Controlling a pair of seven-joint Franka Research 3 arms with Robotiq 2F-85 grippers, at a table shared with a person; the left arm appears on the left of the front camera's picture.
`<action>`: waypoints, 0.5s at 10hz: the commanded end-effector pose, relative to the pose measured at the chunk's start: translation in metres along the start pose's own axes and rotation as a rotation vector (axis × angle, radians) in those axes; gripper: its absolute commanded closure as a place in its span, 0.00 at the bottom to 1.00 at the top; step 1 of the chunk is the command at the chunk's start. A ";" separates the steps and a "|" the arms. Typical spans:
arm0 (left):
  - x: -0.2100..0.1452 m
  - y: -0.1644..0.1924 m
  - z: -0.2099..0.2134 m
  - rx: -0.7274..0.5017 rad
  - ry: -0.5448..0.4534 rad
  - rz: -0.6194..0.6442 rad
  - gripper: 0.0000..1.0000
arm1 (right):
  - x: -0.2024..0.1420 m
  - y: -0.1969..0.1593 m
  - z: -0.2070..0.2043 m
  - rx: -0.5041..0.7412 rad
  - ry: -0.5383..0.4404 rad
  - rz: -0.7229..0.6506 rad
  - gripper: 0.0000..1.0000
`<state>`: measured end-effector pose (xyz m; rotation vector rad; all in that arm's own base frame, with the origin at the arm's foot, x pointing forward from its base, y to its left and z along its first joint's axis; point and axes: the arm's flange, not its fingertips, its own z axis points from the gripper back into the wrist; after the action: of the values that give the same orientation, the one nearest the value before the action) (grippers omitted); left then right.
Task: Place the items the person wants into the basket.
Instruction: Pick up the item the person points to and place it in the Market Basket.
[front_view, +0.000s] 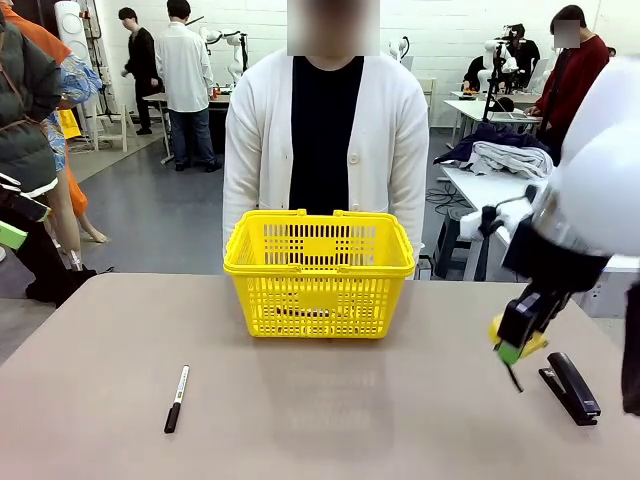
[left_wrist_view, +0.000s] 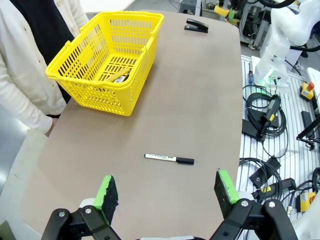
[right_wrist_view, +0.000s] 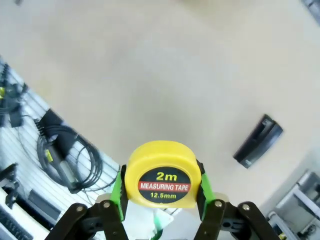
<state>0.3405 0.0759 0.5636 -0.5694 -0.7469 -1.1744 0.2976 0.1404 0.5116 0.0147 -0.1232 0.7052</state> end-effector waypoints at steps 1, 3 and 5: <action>-0.001 0.000 0.001 -0.003 -0.022 -0.013 0.00 | 0.018 0.002 0.025 -0.008 0.018 0.007 0.99; -0.001 0.000 0.001 -0.003 -0.022 -0.013 0.00 | 0.022 0.005 0.046 -0.013 0.007 -0.007 0.99; -0.001 0.000 0.001 -0.003 -0.022 -0.013 0.00 | 0.012 0.005 0.048 -0.004 -0.012 0.010 0.99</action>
<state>0.3405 0.0759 0.5636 -0.5695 -0.7469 -1.1744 0.3034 0.1528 0.5646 0.0149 -0.1348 0.7107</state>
